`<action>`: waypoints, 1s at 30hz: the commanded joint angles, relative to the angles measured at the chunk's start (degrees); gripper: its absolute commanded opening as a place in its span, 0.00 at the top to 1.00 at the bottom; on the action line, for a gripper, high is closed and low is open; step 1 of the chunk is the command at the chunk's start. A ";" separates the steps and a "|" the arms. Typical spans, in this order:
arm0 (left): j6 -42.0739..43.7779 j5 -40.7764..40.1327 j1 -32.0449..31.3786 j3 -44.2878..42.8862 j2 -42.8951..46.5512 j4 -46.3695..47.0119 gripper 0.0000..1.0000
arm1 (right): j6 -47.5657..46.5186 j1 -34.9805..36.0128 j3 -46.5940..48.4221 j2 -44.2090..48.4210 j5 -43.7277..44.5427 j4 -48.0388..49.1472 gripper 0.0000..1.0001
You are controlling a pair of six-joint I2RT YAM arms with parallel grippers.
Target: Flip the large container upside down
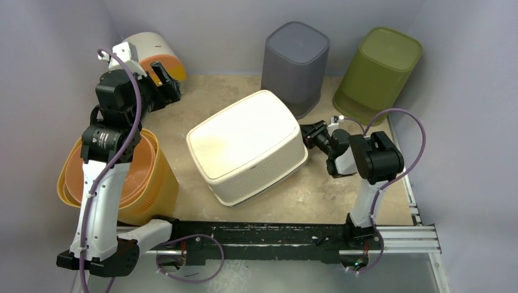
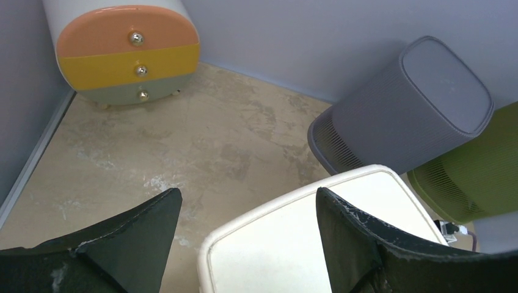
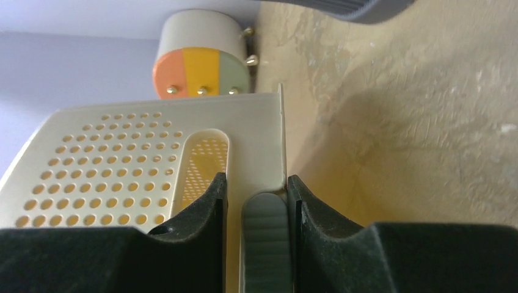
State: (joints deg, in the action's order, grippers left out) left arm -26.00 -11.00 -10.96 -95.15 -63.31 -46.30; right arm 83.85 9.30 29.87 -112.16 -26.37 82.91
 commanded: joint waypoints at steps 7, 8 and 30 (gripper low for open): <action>-0.01 0.39 -0.11 0.45 0.22 3.48 0.23 | -29.19 -0.07 7.89 7.04 -1.19 -30.17 0.51; 0.03 0.43 -0.11 0.46 0.15 3.55 0.23 | -30.30 -0.07 8.31 7.57 -0.74 -31.46 0.50; 0.78 1.13 -0.11 -2.29 -2.41 2.31 0.18 | -60.09 0.08 29.04 41.34 33.48 -100.75 0.00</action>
State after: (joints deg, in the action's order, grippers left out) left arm -25.93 -10.87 -10.96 -94.94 -64.49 -45.87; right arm 29.23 9.17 55.70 -76.64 1.65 -3.42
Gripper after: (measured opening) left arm 0.806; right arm 0.995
